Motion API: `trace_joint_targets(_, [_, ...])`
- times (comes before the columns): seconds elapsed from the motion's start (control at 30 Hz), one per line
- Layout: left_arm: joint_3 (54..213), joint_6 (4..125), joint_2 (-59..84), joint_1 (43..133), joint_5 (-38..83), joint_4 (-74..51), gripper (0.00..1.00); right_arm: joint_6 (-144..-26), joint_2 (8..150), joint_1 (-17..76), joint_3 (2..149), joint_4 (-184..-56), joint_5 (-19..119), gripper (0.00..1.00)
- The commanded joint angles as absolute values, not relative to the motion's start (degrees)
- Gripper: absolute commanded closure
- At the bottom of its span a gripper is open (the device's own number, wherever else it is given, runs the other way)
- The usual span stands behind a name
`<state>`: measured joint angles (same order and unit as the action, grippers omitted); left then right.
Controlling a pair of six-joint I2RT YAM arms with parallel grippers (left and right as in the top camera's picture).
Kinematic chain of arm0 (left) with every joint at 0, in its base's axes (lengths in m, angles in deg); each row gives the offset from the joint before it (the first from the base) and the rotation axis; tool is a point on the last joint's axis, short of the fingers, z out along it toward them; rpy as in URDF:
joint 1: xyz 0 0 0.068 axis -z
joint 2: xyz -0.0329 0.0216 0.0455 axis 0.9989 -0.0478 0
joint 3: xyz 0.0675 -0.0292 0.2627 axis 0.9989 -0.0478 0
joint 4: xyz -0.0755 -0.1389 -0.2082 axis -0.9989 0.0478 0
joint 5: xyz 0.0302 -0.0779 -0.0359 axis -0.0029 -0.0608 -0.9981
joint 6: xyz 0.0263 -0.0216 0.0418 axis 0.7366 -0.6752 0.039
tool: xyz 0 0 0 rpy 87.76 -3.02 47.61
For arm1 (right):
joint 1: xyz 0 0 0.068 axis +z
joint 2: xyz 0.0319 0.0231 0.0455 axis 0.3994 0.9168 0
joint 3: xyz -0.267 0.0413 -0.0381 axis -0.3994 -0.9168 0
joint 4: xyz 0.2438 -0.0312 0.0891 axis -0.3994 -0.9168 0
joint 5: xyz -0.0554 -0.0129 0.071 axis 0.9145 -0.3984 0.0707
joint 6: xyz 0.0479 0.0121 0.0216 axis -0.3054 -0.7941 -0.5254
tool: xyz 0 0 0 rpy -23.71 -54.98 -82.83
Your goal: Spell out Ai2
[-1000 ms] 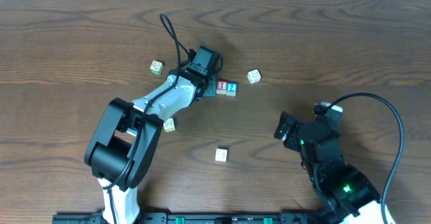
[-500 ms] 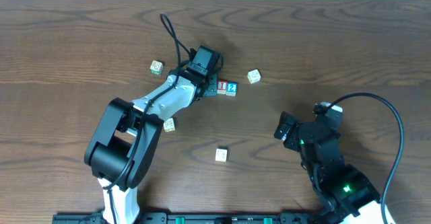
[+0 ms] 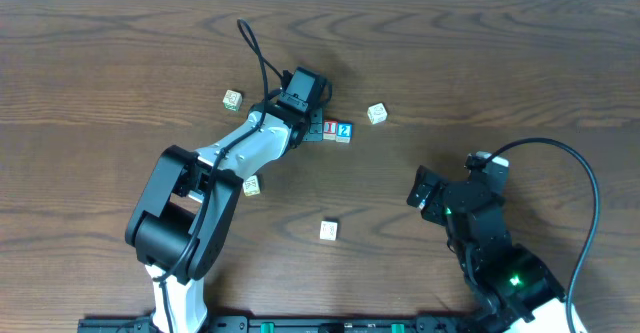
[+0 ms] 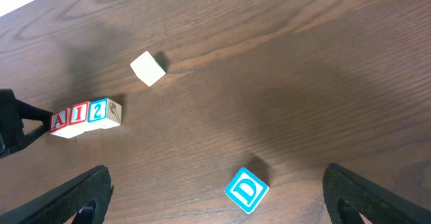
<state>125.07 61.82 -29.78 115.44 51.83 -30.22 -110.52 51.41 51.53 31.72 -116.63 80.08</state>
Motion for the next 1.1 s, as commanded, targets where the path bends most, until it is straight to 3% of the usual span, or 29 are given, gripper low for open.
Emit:
trace_joint_targets(0.0, [126.4,62.0,-30.4,115.3,51.6,-30.7,0.94,-111.0,51.3,52.1,31.6,-116.7,80.7,0.01])
trace_joint_targets(0.83, [126.4,62.5,-30.3,115.1,53.6,-31.6,0.94,-111.0,51.3,52.1,31.6,-116.7,80.7,0.01])
trace_joint_targets(1.07, [131.1,63.1,-23.2,111.6,59.8,-21.3,0.95,-111.0,51.3,52.1,31.6,-116.7,80.7,0.01])
